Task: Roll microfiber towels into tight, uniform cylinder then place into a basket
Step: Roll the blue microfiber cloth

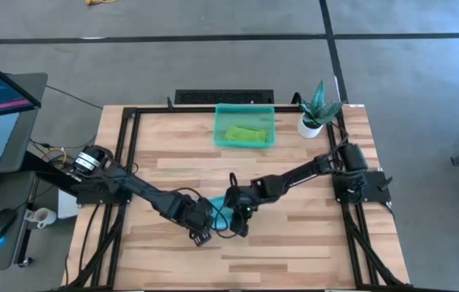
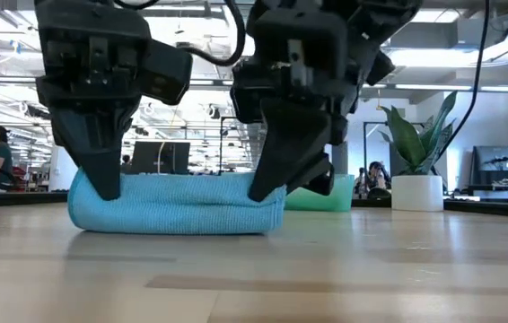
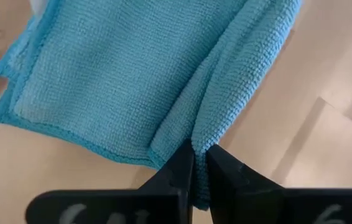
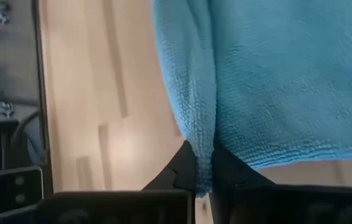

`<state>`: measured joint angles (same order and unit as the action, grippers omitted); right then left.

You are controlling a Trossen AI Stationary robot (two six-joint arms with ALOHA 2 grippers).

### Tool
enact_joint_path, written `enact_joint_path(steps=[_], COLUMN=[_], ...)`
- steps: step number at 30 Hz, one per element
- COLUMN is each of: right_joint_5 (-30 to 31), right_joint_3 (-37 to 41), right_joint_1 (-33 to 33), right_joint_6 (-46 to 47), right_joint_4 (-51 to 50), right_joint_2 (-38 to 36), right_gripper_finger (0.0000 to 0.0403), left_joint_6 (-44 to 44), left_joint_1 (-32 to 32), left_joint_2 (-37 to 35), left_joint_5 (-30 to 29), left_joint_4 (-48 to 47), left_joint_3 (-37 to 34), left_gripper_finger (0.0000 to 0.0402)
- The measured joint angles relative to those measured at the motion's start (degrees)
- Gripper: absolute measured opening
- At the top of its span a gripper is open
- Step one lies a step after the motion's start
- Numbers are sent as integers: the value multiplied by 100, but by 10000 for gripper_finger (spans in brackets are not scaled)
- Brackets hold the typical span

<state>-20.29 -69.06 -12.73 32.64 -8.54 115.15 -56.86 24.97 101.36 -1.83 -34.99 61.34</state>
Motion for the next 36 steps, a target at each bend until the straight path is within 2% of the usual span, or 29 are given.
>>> enact_joint_path(steps=[8, 18, 21, 26, 31, 36], right_joint_5=[-582, -744, -847, -1503, -1483, -1265], right_joint_3=[0, 0, -17, -46, -46, -15], right_joint_1=[574, 1027, 1114, 1139, 1149, 1229], right_joint_6=[855, 2556, 3012, 3738, 3617, 3502], right_joint_4=[-30, 25, 195, 815, 699, 647], right_joint_2=[32, 50, 383, 831, 803, 645], right_gripper_finger=[31, 30, 28, 36, 35, 31], left_joint_6=[39, 497, 640, 865, 941, 1139], left_joint_1=[-6, -8, -2, 20, 20, 26], left_joint_2=[0, -2, -1, 0, 0, 0], left_joint_5=[-56, -101, -104, -111, -210, -244], left_joint_4=[-19, -52, -101, -165, -227, -263], left_joint_3=[-4, -7, -21, -25, -15, -17], left_gripper_finger=[16, 16, 16, 16, 30, 72])
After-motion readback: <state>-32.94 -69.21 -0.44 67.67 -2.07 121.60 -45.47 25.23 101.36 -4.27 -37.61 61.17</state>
